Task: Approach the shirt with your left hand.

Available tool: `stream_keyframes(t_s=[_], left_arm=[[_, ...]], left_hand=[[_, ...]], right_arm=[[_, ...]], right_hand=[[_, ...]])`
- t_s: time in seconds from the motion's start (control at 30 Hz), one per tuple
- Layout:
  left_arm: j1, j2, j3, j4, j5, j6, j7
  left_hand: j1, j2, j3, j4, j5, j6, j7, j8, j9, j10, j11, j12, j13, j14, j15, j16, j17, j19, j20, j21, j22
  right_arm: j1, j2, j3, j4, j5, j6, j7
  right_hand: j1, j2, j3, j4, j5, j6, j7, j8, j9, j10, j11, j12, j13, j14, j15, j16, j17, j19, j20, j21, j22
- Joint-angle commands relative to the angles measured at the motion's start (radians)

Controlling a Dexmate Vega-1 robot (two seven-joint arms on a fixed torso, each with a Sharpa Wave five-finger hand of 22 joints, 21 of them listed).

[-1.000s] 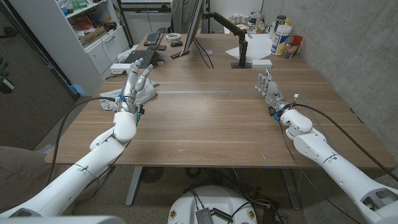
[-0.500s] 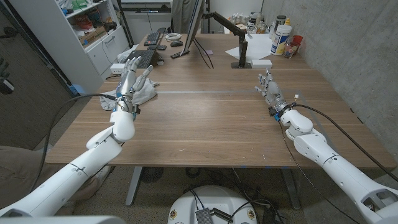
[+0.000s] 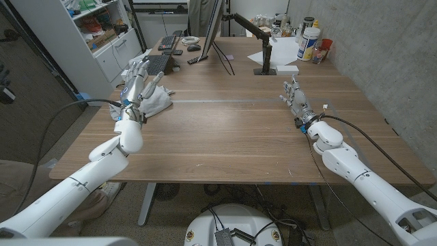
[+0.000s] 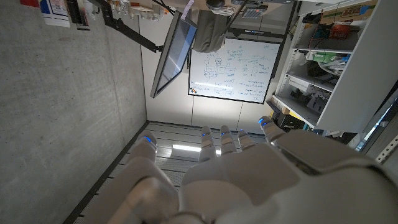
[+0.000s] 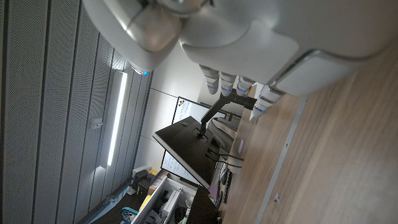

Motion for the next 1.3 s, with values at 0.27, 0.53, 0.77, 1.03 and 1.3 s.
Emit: stream_keyframes(t_s=[0.27,0.53,0.77,1.03,1.3], left_arm=[[-0.018,0.021,-0.005,0.013,0.022,0.073,0.026],[-0.032,0.025,0.004,0.023,0.028,0.104,0.027],[-0.053,0.028,0.018,0.037,0.029,0.127,0.019],[-0.107,0.023,0.052,0.079,0.026,0.164,-0.008],[-0.149,0.018,0.084,0.107,0.032,0.198,-0.017]], left_hand=[[0.013,0.006,0.002,-0.008,-0.003,0.010,0.008,0.000,0.005,0.009,-0.002,0.005,0.002,-0.029,-0.006,0.000,0.003,-0.008,-0.010,-0.002,0.003],[0.017,0.007,0.003,-0.011,-0.004,0.024,0.018,0.001,0.005,0.043,0.003,0.015,0.002,0.006,-0.010,0.011,0.003,0.023,-0.074,0.009,0.002],[0.018,0.007,0.002,-0.012,-0.004,0.026,0.019,0.000,0.005,0.043,0.005,0.014,0.003,0.007,-0.011,0.010,0.002,0.017,-0.057,0.006,0.002],[0.020,0.008,0.002,-0.012,-0.004,0.028,0.018,0.000,0.005,0.034,0.007,0.010,0.003,0.000,-0.008,0.005,0.002,0.012,-0.044,0.003,0.001],[0.021,0.009,0.002,-0.013,-0.004,0.028,0.019,-0.001,0.005,0.033,0.007,0.008,0.003,0.000,-0.007,0.005,0.003,0.018,-0.041,0.005,0.002]], right_arm=[[-0.009,-0.005,-0.002,-0.016,-0.013,-0.003,-0.019],[-0.010,-0.007,-0.001,-0.022,-0.012,-0.007,-0.020],[-0.008,-0.007,0.001,-0.016,-0.009,-0.002,-0.013],[0.000,-0.012,0.001,-0.012,-0.008,-0.005,-0.001],[0.002,-0.018,0.005,-0.011,-0.001,-0.011,0.005]], right_hand=[[0.001,0.005,-0.006,-0.002,0.001,-0.002,-0.003,0.004,0.003,0.000,0.001,0.009,0.004,-0.023,-0.002,0.005,0.002,0.001,-0.001,0.006,0.003],[0.000,0.005,-0.006,-0.002,0.001,0.000,-0.004,0.004,0.003,0.000,0.000,0.009,0.004,-0.023,-0.002,0.005,0.002,0.001,-0.003,0.006,0.003],[0.000,0.005,-0.007,-0.002,0.001,0.000,-0.005,0.004,0.003,0.000,0.001,0.009,0.004,-0.023,-0.002,0.006,0.002,0.000,-0.002,0.006,0.003],[0.000,0.006,-0.007,-0.002,0.001,0.001,-0.004,0.005,0.003,0.001,0.002,0.009,0.004,-0.023,-0.002,0.006,0.002,0.001,-0.003,0.007,0.003],[0.001,0.006,-0.008,-0.002,0.001,0.001,-0.004,0.005,0.003,0.001,0.002,0.009,0.004,-0.024,-0.002,0.006,0.002,0.000,-0.004,0.007,0.003]])
